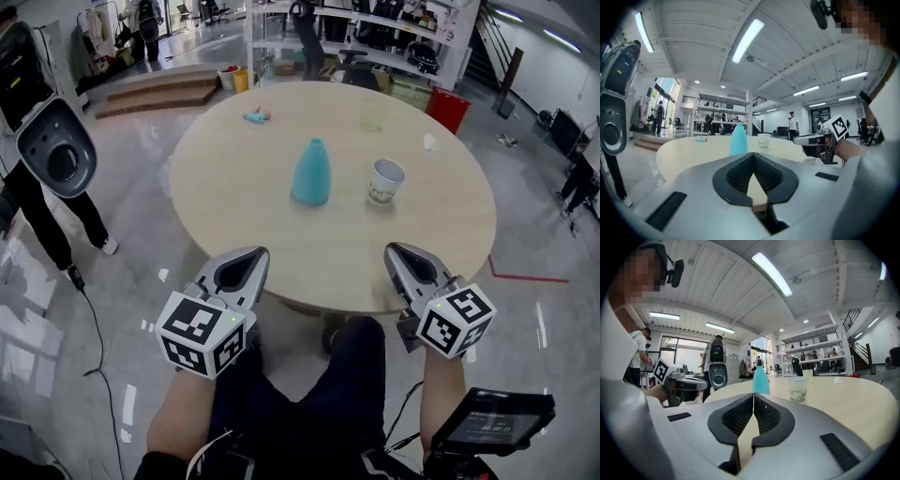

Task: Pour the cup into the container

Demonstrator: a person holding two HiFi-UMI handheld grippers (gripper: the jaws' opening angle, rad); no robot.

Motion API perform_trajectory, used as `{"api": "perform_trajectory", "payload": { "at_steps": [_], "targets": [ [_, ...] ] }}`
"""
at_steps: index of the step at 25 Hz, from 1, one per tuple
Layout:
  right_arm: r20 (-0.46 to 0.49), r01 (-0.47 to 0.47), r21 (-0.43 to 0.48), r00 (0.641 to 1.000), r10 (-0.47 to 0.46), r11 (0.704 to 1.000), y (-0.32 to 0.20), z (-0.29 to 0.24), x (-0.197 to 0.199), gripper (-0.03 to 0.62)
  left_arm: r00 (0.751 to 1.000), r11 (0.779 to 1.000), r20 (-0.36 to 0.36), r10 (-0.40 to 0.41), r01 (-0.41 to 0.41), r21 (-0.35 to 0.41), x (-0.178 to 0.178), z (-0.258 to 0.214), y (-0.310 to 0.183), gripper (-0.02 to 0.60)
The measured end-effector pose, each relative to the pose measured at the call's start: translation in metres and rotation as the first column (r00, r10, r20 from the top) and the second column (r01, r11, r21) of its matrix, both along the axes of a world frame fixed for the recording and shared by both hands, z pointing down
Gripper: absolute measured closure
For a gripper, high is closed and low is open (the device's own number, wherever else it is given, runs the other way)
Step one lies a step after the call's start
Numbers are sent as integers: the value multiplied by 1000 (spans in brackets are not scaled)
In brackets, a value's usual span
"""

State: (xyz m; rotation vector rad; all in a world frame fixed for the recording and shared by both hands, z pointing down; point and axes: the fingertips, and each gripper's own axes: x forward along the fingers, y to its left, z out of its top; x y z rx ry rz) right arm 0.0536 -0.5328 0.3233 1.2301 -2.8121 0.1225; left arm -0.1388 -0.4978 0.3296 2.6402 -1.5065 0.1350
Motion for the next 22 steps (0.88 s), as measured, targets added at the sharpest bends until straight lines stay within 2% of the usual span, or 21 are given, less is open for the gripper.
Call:
{"api": "perform_trajectory", "payload": {
  "at_steps": [7, 10, 14, 17, 22],
  "targets": [
    [0, 63, 11, 998, -63, 998, 101, 10, 0, 583, 997, 998, -47, -53, 52, -22, 10, 28, 117, 583],
    [-27, 108, 6, 994, -108, 994, 153, 23, 15, 583, 995, 997, -61, -79, 78, -29, 36, 41, 170, 583],
    [-21, 146, -6, 989, -146, 989, 202, 13, 39, 583, 994, 994, -57, -89, 85, -63, 75, 39, 228, 583],
    [-20, 174, -9, 985, -174, 985, 245, 16, 46, 582, 996, 996, -46, -78, 76, -51, 98, 40, 273, 583],
    [-23, 183, -9, 983, -183, 983, 325, 27, 63, 582, 997, 996, -46, -55, 51, -71, 131, 58, 357, 583]
  ]
}}
